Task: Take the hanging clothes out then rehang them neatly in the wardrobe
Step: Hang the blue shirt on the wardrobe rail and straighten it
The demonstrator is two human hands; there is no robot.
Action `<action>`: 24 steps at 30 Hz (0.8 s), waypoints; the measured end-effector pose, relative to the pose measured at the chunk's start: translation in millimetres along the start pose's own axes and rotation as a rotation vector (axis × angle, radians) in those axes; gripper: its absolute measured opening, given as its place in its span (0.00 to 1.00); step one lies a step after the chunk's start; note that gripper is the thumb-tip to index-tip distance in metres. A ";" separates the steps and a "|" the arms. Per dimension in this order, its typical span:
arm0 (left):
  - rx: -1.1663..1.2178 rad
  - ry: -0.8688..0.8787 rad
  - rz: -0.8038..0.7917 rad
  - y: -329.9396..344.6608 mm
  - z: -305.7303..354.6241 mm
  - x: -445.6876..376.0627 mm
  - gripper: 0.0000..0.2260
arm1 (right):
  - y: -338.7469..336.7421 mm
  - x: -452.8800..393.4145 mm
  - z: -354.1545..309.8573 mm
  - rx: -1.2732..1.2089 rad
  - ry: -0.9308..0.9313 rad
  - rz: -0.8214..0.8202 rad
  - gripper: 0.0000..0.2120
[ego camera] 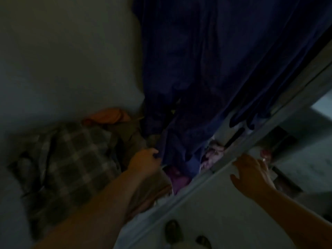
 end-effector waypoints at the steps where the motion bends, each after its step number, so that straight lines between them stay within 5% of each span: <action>1: 0.016 -0.024 -0.006 11.4 -8.8 14.0 0.17 | 8.4 15.9 -3.2 -0.028 0.033 -0.071 0.22; 17: 0.017 -0.294 -0.194 199.0 -142.0 262.8 0.18 | 149.3 339.4 -7.2 -0.408 0.453 -0.652 0.20; 24: -0.135 -0.174 -0.252 213.2 -167.8 320.6 0.17 | 169.6 479.2 -28.8 -0.543 0.720 -0.702 0.16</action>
Point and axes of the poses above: each hand's wrist, its own x-axis away from the middle knuckle, its own y-axis out of the palm, z = x × y, the point moved 1 cm from there along -x, towards the middle knuckle, and after that the axes turned 2 degrees about -z, right-handed, at the moved point
